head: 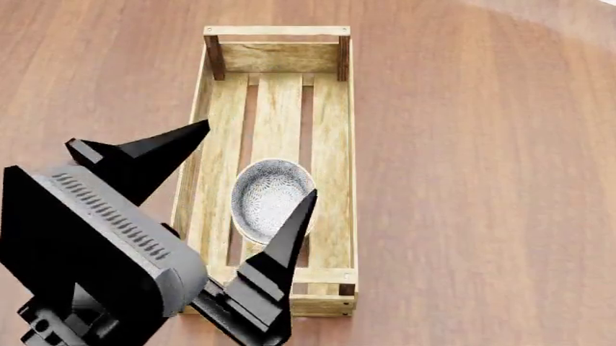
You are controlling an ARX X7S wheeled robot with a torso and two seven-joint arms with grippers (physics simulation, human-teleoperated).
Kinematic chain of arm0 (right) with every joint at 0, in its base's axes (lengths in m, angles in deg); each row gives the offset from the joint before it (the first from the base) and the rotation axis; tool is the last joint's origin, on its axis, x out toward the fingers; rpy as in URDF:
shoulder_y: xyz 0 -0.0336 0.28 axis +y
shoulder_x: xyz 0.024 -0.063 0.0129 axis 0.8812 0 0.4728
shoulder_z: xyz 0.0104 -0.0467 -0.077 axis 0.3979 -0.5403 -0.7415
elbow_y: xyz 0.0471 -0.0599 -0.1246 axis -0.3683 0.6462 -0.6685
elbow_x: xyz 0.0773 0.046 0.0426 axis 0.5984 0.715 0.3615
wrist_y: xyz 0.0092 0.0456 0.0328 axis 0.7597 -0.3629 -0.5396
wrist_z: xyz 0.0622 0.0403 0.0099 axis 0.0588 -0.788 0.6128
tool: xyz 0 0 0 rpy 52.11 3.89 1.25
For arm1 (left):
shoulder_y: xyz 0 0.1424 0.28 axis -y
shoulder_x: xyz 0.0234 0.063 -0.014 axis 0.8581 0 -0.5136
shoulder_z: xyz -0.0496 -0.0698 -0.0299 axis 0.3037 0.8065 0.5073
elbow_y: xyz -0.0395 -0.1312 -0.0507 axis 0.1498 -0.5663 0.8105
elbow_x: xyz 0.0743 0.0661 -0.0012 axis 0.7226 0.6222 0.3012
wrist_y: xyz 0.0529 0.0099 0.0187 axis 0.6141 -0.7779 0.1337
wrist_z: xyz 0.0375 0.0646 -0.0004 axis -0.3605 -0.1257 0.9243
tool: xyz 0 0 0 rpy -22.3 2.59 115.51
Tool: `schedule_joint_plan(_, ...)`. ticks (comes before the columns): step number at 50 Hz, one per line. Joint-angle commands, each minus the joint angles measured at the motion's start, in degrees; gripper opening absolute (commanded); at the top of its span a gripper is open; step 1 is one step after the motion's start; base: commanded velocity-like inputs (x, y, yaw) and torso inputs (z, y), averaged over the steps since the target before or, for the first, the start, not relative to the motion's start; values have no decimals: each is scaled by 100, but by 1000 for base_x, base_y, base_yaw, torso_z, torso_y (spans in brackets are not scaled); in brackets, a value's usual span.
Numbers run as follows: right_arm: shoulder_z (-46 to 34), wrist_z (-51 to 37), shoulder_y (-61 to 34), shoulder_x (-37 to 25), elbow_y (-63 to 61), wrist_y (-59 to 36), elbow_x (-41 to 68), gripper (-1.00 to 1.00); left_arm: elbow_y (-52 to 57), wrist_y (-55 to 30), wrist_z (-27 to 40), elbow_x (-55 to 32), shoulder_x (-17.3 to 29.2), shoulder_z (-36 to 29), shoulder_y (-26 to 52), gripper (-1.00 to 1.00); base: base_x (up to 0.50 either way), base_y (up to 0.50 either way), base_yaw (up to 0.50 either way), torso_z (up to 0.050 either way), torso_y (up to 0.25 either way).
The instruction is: Stack the right bowl on the left bowl and place them in the tray.
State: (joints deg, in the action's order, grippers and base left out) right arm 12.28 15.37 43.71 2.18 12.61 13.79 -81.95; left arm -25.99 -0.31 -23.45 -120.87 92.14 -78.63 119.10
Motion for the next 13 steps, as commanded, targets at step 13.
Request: schedule_joint_plan(13, 113, 111, -51, 120, -122, -57, -45, 100, 2292, -857, 1929, 5616, 2552, -1328, -1667, 100, 0, 0, 0, 0, 0)
